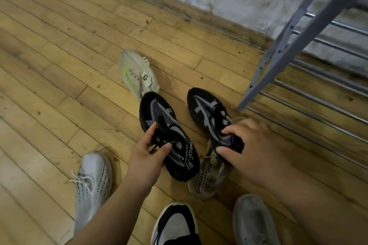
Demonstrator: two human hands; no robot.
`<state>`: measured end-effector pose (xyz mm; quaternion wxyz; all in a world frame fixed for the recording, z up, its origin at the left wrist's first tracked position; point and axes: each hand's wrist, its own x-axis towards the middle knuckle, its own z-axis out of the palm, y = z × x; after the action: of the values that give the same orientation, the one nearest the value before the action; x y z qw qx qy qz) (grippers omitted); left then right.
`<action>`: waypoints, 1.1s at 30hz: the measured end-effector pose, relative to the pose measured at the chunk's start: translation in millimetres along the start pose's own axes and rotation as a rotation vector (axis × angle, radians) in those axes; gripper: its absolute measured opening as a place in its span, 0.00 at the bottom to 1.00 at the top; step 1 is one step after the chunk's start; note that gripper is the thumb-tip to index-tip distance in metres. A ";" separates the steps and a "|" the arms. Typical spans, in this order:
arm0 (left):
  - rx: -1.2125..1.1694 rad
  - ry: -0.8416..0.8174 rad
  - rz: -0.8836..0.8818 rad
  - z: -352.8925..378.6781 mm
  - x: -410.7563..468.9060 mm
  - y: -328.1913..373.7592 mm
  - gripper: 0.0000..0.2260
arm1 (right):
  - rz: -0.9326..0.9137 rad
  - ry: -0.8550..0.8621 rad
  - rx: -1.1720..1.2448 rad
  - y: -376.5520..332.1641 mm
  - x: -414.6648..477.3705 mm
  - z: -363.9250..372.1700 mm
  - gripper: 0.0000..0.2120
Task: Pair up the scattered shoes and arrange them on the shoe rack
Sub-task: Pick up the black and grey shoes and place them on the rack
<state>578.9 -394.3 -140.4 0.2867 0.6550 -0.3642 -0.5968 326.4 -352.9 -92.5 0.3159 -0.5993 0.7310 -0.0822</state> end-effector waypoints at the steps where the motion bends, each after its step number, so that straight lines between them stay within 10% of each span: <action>1: 0.002 -0.013 -0.011 0.1 -2.4 -2.5 0.30 | 0.074 -0.077 0.013 5.5 -9.3 11.7 0.31; 8: 0.041 -0.066 0.021 -4.4 -17.0 4.8 0.29 | 0.154 -0.008 -0.022 16.9 5.8 59.8 0.37; 16: 0.037 -0.127 0.251 -7.1 -78.4 97.0 0.30 | 0.015 -0.103 0.109 -37.5 -40.8 -92.1 0.36; 33: 0.051 -0.415 0.907 112.0 -291.9 323.3 0.29 | -0.036 0.842 0.139 -31.4 -297.0 -303.7 0.33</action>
<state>417.8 -333.0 274.9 0.4226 0.3048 -0.6762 -0.5208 206.4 -164.2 270.1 0.0279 -0.5032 0.7784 -0.3744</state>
